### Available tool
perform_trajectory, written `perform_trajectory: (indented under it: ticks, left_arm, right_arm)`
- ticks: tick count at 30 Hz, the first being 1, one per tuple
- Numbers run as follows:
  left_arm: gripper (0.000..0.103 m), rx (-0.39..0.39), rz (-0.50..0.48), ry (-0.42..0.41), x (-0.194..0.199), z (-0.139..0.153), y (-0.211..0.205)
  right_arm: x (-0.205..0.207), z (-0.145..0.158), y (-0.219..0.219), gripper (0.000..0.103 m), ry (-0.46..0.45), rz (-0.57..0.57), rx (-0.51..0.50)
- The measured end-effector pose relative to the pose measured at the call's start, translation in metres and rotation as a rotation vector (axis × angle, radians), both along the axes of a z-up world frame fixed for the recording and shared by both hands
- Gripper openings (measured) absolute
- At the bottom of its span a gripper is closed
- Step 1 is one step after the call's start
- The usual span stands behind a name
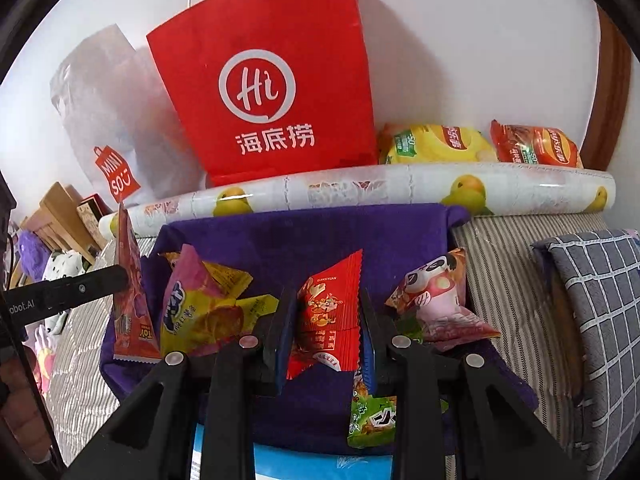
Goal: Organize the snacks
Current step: 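Carry the red packet with the right tool while the left tool carries the white stick snack, then open the right tool onto the purple towel while the left tool releases the white stick snack there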
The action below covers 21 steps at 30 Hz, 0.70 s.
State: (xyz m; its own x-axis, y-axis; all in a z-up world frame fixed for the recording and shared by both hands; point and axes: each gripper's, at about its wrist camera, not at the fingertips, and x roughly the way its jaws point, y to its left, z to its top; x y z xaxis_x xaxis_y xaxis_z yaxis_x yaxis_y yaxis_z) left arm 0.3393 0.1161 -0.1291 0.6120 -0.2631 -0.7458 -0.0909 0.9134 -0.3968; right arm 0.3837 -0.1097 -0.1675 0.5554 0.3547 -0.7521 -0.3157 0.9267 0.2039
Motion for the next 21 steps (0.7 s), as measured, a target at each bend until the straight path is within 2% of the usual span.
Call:
perform_trajectory:
  ticks: [21]
  left_arm:
    - [0.005,-0.003,-0.027,0.031,0.007,-0.012,-0.010]
  right_arm:
    - [0.004,-0.007,-0.001,0.026,0.030,0.005,-0.016]
